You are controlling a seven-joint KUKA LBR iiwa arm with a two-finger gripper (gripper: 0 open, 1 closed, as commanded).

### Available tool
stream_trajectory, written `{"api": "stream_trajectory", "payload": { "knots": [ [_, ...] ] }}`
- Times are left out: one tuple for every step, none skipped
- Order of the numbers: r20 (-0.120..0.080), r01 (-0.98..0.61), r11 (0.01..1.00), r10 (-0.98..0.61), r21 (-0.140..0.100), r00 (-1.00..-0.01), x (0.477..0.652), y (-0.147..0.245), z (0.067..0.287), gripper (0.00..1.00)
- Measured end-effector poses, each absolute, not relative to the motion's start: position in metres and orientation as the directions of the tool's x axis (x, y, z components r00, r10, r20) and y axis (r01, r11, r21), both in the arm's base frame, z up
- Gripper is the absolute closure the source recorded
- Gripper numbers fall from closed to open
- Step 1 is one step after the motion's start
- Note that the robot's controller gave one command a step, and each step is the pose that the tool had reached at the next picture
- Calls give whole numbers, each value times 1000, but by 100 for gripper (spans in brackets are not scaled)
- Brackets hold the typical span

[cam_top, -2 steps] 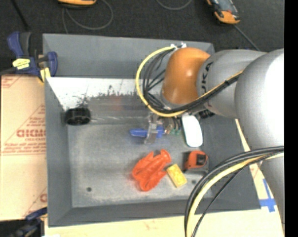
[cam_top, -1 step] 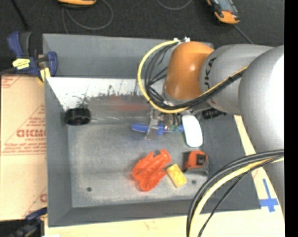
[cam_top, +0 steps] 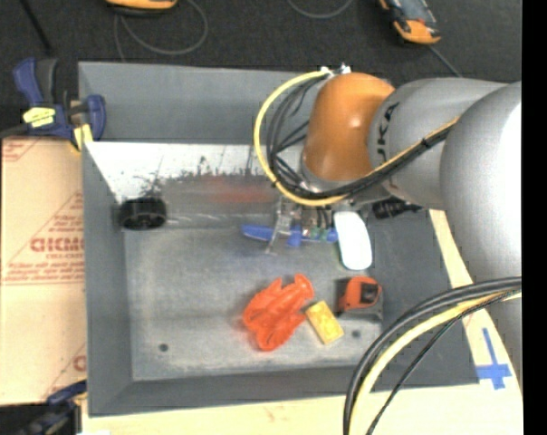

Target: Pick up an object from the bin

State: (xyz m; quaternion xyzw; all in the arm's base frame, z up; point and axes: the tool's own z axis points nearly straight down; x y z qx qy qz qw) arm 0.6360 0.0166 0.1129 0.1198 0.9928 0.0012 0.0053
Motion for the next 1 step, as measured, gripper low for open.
{"api": "stream_trajectory", "payload": {
  "knots": [
    [-4, 209, 978, 209, 1, -978, 652, 24, 221, 100]
  ]
}}
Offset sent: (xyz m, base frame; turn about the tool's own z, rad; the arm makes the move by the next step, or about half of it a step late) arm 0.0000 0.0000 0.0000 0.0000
